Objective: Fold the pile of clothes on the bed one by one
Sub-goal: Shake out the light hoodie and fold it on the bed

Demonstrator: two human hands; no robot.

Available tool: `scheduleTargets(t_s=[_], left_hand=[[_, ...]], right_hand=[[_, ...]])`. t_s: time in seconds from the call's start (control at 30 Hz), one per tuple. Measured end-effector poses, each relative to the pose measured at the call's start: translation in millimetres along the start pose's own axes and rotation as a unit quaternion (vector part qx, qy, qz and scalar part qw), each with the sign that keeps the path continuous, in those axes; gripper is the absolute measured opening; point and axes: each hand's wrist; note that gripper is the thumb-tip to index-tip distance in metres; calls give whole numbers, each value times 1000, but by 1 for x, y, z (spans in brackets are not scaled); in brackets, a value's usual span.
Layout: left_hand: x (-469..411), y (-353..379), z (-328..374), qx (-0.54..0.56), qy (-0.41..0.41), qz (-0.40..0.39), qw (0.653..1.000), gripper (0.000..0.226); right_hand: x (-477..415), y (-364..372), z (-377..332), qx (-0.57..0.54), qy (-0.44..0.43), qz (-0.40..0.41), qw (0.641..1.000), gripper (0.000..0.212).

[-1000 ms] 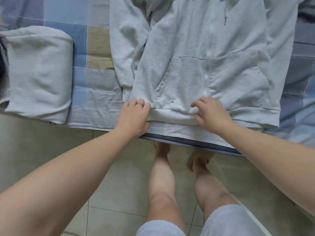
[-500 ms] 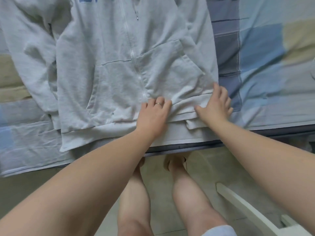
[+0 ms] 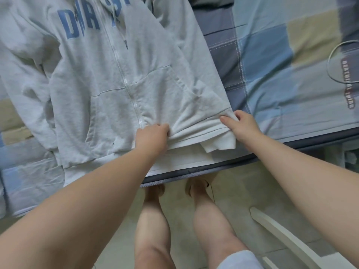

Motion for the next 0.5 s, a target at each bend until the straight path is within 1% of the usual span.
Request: scheduleTargets(t_s=[0.07,0.1,0.13,0.17,0.23,0.3,0.33,0.4,0.43,0.5], left_hand=[[-2,-6,9,-16,-33,-27,999,25],[-4,-8,14,-32,-46,-37,998,26],[-5,-10,19,-54,-53,-38,996,27],[-6,-12,23,-69,-50,-26,996,26],[-9,-15,34,-68,-14,35,997,31],[-11,-17,44,-37,46,103,993,50],[-14,-19,49,-23,71,122,990,62],[-21,-25,56,-16,97,121,988,80],[-26,-27,58,-18,102,108,989,83],[-34,-31,57,-28,102,67,992,81]], right_hand=[[0,-5,2,3,22,-43,999,38],[-2,-8,5,1,33,-71,997,35],[-4,-9,7,-8,42,-91,995,27],[-6,-9,7,-27,47,-104,993,20],[-8,-9,3,-74,68,-110,989,14],[-11,-9,-1,-97,94,-111,985,12],[-14,-10,0,-92,103,-111,984,17],[-20,-9,2,-61,95,-118,987,22],[-21,-10,2,-45,85,-119,988,20],[-25,-14,0,-30,68,-96,993,18]])
Point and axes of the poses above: each hand's wrist, its own x-axis away from the middle knuckle, its own y-axis out of the palm, z = x × y, and after that the axes turned 11 degrees about -z, right-handed
